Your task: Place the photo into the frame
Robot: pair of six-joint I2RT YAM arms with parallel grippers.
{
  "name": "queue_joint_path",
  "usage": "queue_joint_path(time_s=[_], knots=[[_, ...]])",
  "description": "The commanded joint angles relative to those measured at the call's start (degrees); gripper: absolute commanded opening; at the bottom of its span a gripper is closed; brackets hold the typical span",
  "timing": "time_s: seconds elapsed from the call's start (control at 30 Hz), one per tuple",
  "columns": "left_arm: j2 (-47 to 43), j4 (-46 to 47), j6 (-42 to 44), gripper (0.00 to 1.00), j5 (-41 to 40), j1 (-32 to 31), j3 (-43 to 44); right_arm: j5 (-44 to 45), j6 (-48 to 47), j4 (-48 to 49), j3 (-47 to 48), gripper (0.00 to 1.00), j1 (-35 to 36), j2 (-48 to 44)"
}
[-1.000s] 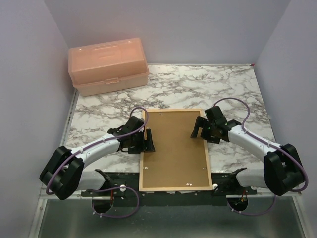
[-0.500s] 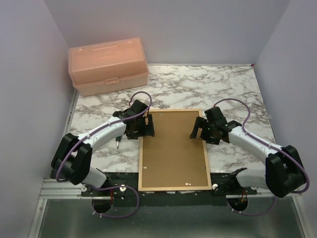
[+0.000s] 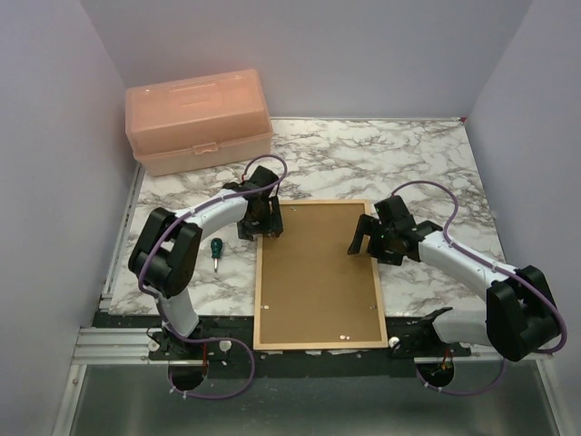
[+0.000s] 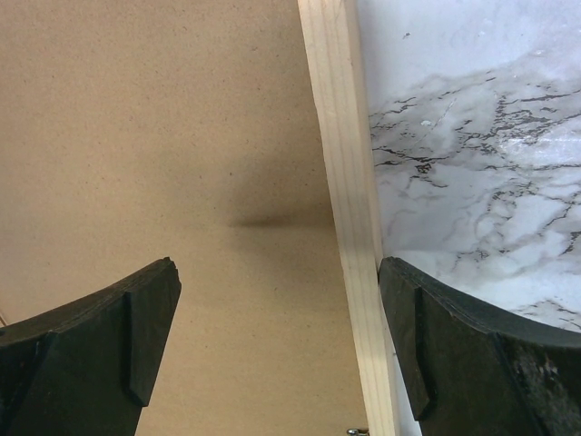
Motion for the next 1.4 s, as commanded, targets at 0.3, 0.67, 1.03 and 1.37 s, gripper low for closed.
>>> queue_joint_path(time_s=[0.3,0.67,1.03,1.37], knots=[[3.96,1.96,-0.33,0.53,-6.59,-0.03,1.24,-1.47,-0.28,-1.11,1.33,1.0,0.43,0.75],[4.19,4.03,1.46,0.0,-4.05,-0.3,0.38,-1.56,0.06,-1.78,1.18,1.0,0.48,-0.18],[-7.02,1.61,1.36,0.62,-2.85,-0.39,-1.61,-1.38,0.95,-4.67,0.83,1.0,0.44,-2.84],[-18.62,1.83,0.03,0.72,4.59,-0.47,-11.65,-0.42,3.08,-7.59,-1.19,1.0,0.45,-5.48]])
